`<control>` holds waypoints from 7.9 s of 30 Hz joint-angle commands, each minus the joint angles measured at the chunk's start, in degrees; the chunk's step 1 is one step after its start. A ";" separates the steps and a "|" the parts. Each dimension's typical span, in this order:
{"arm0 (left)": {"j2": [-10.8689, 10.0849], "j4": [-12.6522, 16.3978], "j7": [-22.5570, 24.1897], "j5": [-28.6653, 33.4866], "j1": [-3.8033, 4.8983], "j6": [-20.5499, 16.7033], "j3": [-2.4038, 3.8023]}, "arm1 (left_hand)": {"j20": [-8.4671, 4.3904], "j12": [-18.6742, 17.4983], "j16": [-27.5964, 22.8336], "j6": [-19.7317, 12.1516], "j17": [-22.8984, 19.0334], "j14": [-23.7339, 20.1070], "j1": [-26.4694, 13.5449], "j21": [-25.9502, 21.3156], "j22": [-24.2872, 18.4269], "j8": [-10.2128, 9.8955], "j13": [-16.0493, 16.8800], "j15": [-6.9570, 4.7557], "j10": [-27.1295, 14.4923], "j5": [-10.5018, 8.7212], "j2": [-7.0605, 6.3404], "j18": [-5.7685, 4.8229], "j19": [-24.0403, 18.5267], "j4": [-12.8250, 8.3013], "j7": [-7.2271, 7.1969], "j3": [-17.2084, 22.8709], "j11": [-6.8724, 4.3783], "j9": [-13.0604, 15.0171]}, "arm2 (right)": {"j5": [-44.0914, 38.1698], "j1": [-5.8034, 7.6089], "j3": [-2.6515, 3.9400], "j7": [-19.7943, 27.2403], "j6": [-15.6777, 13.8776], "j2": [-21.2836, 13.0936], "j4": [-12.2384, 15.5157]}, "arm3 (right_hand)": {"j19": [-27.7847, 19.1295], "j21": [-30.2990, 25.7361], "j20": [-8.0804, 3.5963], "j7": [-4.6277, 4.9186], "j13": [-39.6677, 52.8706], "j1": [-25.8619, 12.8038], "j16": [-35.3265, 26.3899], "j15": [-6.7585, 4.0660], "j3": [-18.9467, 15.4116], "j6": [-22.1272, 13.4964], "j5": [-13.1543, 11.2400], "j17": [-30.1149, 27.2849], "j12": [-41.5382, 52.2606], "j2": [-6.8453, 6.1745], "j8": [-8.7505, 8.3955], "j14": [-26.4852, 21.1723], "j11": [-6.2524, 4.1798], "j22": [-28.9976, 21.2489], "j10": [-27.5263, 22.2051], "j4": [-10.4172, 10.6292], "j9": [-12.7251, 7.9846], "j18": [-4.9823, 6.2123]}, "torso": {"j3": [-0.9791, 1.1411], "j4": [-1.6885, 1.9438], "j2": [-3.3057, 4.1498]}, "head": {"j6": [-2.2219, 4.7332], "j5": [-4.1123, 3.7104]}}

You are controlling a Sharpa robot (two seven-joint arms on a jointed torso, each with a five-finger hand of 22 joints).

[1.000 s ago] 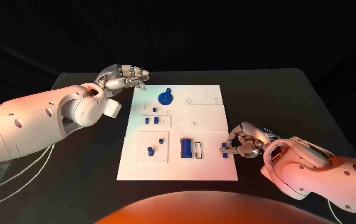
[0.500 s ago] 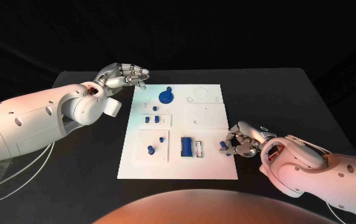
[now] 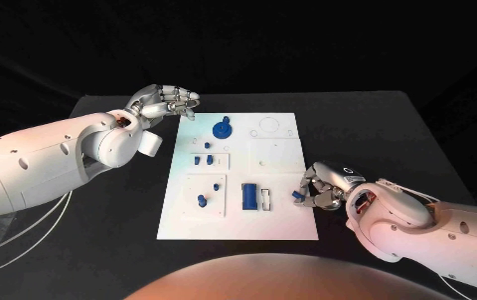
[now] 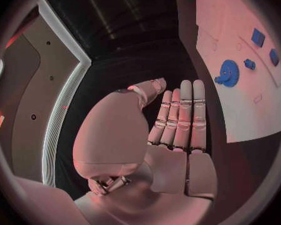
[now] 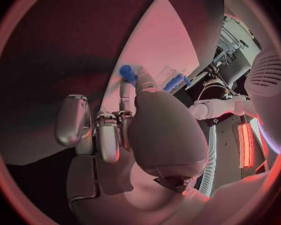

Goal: Assemble the parts on the task board

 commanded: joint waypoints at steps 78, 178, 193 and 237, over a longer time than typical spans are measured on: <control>0.28 0.41 0.00 -0.96 0.07 1.13 0.05 | -0.12 -0.24 -0.29 0.18 -0.12 0.35 0.28 0.58 0.37 0.35 -0.10 -0.20 0.43 -0.04 0.25 0.58 -0.26 -0.41 1.46 -0.10 0.03 -0.28 | 18.85 1.82 -0.57 -2.89 -3.08 10.25 -0.93 | 1.42 4.28 -0.77 -0.62 12.91 -14.90 0.74 -0.90 33.81 -1.98 -0.07 15.09 2.00 -4.57 4.57 5.97 -0.81 10.19 4.81 -2.21 -1.67 -1.58 | -0.01 -0.05 0.02 | -0.10 0.44; 0.23 0.13 -0.32 -1.61 0.06 1.34 0.05 | -0.07 -0.32 -0.38 0.18 -0.14 0.40 -0.01 0.62 0.47 0.39 -0.09 -0.17 0.43 -0.03 0.38 0.59 -0.42 -0.28 1.46 -0.10 0.05 -0.46 | 10.82 1.08 -0.60 16.79 -5.78 5.60 -0.08 | 0.20 2.81 1.78 3.78 11.90 2.08 0.60 2.05 31.88 -2.67 0.18 14.79 -0.43 -2.93 -7.67 5.90 2.83 9.76 3.58 -10.47 -11.98 -1.25 | 0.04 0.06 0.09 | -0.10 0.18; 0.16 0.14 -0.37 -1.74 0.06 1.38 0.05 | -0.07 -0.32 -0.38 0.18 -0.14 0.40 -0.01 0.62 0.47 0.39 -0.09 -0.17 0.43 -0.03 0.38 0.59 -0.42 -0.28 1.46 -0.10 0.05 -0.46 | 10.93 0.51 -0.59 15.24 -2.49 6.74 -0.80 | 0.08 2.99 1.69 3.62 11.76 -2.60 0.65 1.97 37.40 -1.75 0.04 14.89 -0.57 -2.56 -7.45 5.92 2.68 9.73 3.50 -14.76 -11.76 -1.22 | 0.01 -0.03 0.03 | -0.10 0.46; 2.91 -2.02 6.46 5.49 -0.30 -7.04 0.00 | 0.66 -0.24 -3.65 -0.66 -0.94 0.77 -3.23 -6.47 -4.54 1.03 -0.08 -0.47 6.20 -7.80 -0.71 0.80 1.23 3.80 0.67 -3.46 -1.03 -0.98 | 66.04 8.32 1.41 58.06 -9.30 10.07 -18.80 | -23.21 -50.41 4.38 5.96 -35.70 -6.17 -54.26 4.89 33.67 -10.53 -0.75 -38.92 -60.77 -0.87 -5.76 -16.87 5.35 -15.27 -24.53 -16.89 -8.64 4.69 | -0.60 -0.53 -2.56 | 6.18 0.54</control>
